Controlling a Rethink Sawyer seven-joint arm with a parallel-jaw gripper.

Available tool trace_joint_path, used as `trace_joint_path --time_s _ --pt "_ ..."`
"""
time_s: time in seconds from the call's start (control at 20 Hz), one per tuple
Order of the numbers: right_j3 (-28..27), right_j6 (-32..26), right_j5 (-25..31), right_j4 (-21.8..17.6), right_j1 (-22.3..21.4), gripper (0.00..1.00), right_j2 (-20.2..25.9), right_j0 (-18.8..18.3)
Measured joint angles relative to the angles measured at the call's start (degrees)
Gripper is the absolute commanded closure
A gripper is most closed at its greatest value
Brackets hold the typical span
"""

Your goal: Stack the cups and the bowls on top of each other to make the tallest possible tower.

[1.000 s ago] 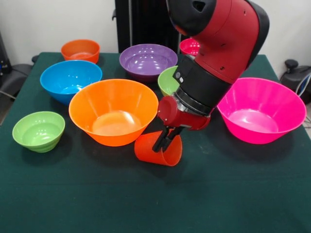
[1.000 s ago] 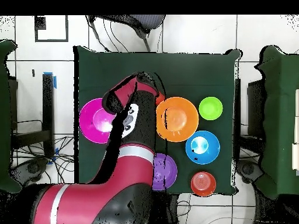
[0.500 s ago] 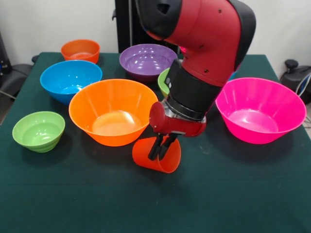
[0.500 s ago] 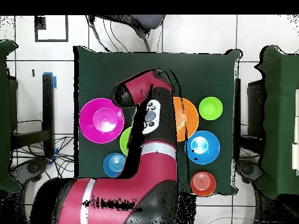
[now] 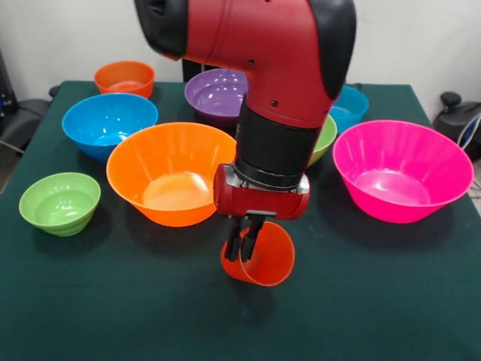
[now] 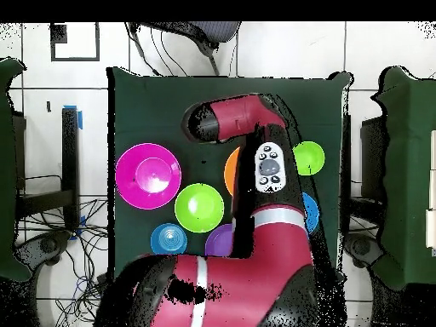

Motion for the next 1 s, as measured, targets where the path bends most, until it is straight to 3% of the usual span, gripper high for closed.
trace_joint_path --time_s 0.6,1.0 --pt "3.74 -0.01 0.00 2.96 -0.67 1.00 12.61 -7.97" --pt "5.42 -0.01 0.00 3.83 0.17 1.00 18.52 -10.66"
